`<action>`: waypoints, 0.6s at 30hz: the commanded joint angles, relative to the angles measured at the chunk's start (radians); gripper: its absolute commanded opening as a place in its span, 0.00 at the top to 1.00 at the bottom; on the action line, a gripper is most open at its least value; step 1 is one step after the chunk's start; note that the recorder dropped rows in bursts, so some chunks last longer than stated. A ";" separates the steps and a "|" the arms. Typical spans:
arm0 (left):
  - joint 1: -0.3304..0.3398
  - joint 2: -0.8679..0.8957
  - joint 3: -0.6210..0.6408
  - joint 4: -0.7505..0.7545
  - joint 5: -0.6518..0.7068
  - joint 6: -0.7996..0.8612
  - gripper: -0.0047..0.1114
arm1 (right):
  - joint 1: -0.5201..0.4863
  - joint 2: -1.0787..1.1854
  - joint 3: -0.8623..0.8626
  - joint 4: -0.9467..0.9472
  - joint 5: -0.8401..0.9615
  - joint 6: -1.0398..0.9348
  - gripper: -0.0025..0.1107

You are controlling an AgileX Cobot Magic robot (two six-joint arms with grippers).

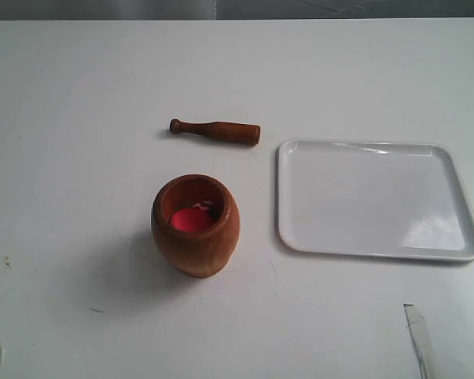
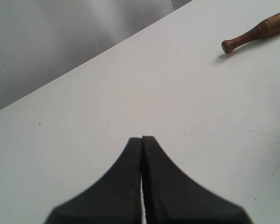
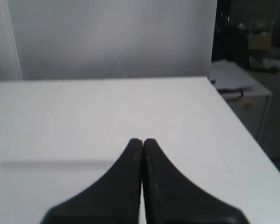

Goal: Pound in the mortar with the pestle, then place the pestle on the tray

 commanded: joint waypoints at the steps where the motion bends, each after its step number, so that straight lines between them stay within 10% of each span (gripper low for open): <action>1: -0.008 -0.001 0.001 -0.007 -0.003 -0.008 0.96 | 0.000 -0.003 0.004 0.043 -0.303 0.007 0.98; 10: -0.008 -0.001 0.001 -0.007 -0.003 -0.008 0.96 | 0.000 -0.003 0.004 0.097 -0.659 0.034 0.98; 18: -0.008 -0.001 0.001 -0.007 -0.003 -0.008 0.96 | 0.000 -0.003 0.004 0.137 -0.739 0.673 0.98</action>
